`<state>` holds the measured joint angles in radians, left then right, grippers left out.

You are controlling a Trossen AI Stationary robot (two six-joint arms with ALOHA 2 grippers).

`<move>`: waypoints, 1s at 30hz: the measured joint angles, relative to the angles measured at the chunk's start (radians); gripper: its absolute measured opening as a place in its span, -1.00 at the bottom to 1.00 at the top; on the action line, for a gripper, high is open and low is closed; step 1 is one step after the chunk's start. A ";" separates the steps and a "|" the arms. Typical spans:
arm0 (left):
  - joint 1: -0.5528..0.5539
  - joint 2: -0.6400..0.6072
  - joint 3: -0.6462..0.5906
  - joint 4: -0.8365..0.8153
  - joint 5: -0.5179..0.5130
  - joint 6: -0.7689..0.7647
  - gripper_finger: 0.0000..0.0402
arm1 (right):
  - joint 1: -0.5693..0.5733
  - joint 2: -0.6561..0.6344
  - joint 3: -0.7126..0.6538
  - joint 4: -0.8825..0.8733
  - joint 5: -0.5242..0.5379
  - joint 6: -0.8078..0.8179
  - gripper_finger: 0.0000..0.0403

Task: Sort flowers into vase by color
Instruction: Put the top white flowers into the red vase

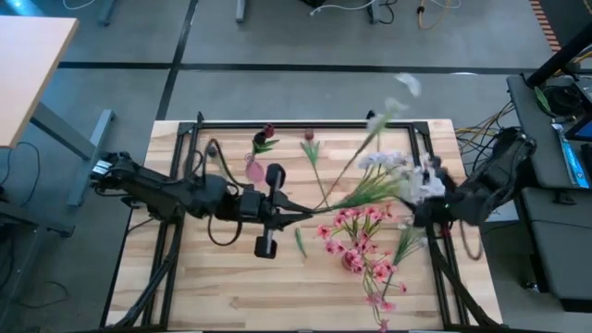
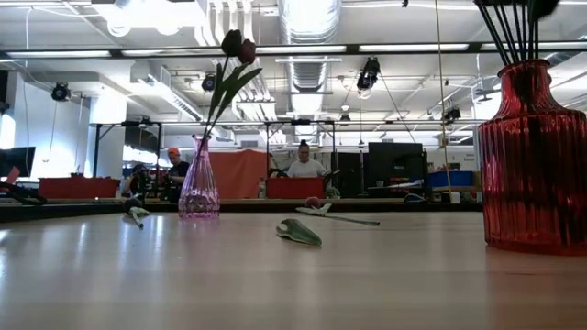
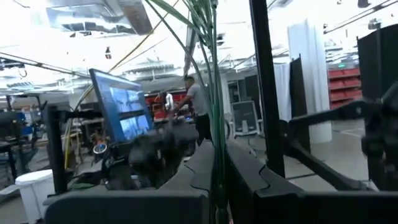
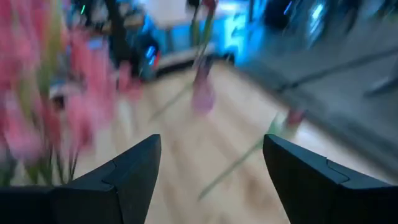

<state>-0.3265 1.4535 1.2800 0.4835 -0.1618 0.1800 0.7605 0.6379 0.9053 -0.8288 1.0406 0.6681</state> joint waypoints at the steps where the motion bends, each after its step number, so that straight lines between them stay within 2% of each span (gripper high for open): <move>1: 0.001 0.007 0.000 0.004 0.002 0.003 -0.98 | 0.000 0.012 0.038 0.001 0.028 -0.042 0.36; 7: 0.001 0.019 0.000 0.013 0.013 0.021 -0.98 | 0.000 0.117 0.269 0.060 0.104 -0.317 0.36; 12: 0.005 0.021 0.000 0.024 0.016 0.052 -0.97 | 0.000 0.232 0.406 0.302 0.110 -0.673 0.36; 14: 0.007 0.021 0.000 0.042 0.016 0.062 -0.97 | 0.000 0.273 0.437 0.424 0.056 -0.826 0.36; 18: 0.019 0.021 0.000 0.059 0.016 0.074 -0.97 | -0.002 0.342 0.469 0.685 -0.217 -1.032 0.36; 21: 0.034 0.021 0.000 0.068 0.014 0.072 -0.97 | -0.001 0.405 0.483 0.795 -0.323 -1.116 0.36; 26: 0.052 0.039 0.000 0.138 0.014 0.056 -0.97 | -0.018 0.501 0.534 0.845 -0.340 -1.133 0.38; 30: 0.060 0.068 0.000 0.178 0.014 0.046 -0.97 | -0.052 0.570 0.589 0.838 -0.334 -1.074 0.51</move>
<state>-0.2661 1.5211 1.2800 0.6620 -0.1474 0.2260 0.7082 1.2077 1.4944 0.0093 0.7064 -0.4057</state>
